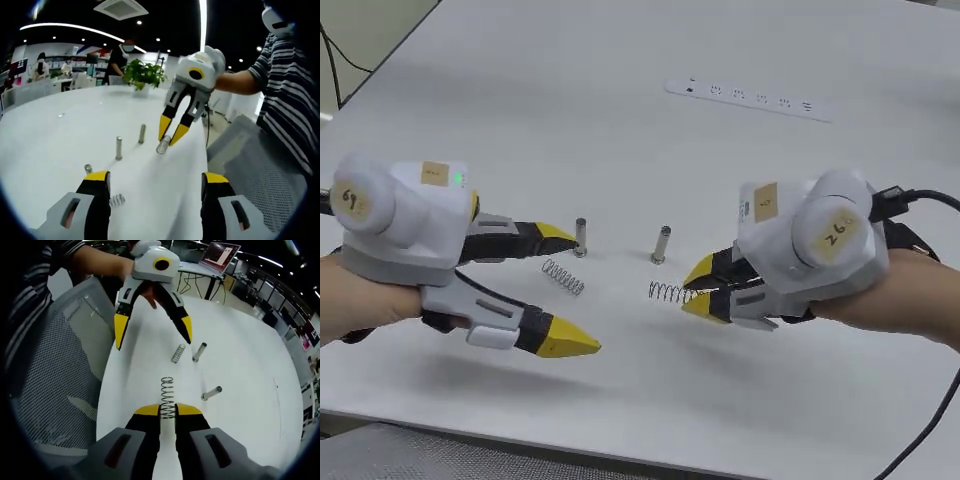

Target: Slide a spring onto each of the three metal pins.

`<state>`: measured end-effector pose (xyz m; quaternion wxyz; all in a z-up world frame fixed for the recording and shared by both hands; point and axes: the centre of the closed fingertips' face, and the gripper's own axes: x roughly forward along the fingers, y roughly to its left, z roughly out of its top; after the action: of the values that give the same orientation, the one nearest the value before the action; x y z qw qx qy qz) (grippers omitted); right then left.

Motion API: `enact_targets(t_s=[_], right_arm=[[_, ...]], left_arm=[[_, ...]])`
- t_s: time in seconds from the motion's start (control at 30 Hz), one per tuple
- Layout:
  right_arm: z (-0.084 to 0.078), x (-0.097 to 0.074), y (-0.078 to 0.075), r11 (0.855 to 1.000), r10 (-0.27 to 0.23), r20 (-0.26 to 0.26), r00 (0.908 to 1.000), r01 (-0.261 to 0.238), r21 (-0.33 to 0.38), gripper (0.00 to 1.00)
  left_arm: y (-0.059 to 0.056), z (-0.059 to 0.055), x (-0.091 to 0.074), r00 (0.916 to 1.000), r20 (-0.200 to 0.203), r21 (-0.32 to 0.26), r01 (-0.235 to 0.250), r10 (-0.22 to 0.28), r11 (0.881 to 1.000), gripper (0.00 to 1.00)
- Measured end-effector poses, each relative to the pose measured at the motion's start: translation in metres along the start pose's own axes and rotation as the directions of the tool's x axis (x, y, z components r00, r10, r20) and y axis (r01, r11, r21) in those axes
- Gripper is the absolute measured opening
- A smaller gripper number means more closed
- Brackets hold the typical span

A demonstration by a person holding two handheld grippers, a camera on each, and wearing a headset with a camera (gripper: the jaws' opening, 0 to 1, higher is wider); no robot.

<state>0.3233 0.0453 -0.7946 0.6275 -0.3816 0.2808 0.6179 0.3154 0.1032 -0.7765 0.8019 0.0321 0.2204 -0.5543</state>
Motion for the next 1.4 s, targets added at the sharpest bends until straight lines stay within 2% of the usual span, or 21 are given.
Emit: enact_targets(t_s=[0.1,0.23,0.43,0.73,0.97,1.07,1.4], right_arm=[[0.002,-0.001,0.001,1.0,0.002,0.007,1.0,-0.002,0.008,0.07],[0.005,-0.003,0.001,1.0,0.0,0.014,0.9999,0.0,0.015,0.07],[0.005,-0.007,0.002,1.0,-0.001,0.011,0.9999,0.001,0.013,0.07],[0.01,-0.009,0.002,1.0,0.002,0.02,0.9998,-0.002,0.01,0.07],[0.016,-0.01,0.005,1.0,0.008,0.032,0.9995,-0.008,-0.005,0.07],[0.017,-0.012,0.004,1.0,0.006,0.032,0.9995,-0.005,-0.01,0.07],[0.017,-0.014,0.005,1.0,0.007,0.035,0.9994,-0.007,-0.01,0.07]], left_arm=[[-0.003,0.008,0.009,0.9996,0.01,0.018,0.026,-0.026,1.0,0.65],[-0.004,0.014,0.019,0.9987,0.01,0.021,0.049,-0.05,0.999,0.52],[-0.007,0.018,0.032,0.9977,0.008,0.044,0.067,-0.068,0.997,0.47],[-0.01,0.023,0.038,0.9962,0.018,0.062,0.085,-0.086,0.994,0.34],[-0.015,0.028,0.044,0.9944,0.029,0.079,0.099,-0.102,0.992,0.29],[-0.017,0.028,0.046,0.9932,0.03,0.083,0.109,-0.112,0.991,0.21],[-0.02,0.031,0.047,0.9907,0.042,0.077,0.126,-0.13,0.989,0.06]])
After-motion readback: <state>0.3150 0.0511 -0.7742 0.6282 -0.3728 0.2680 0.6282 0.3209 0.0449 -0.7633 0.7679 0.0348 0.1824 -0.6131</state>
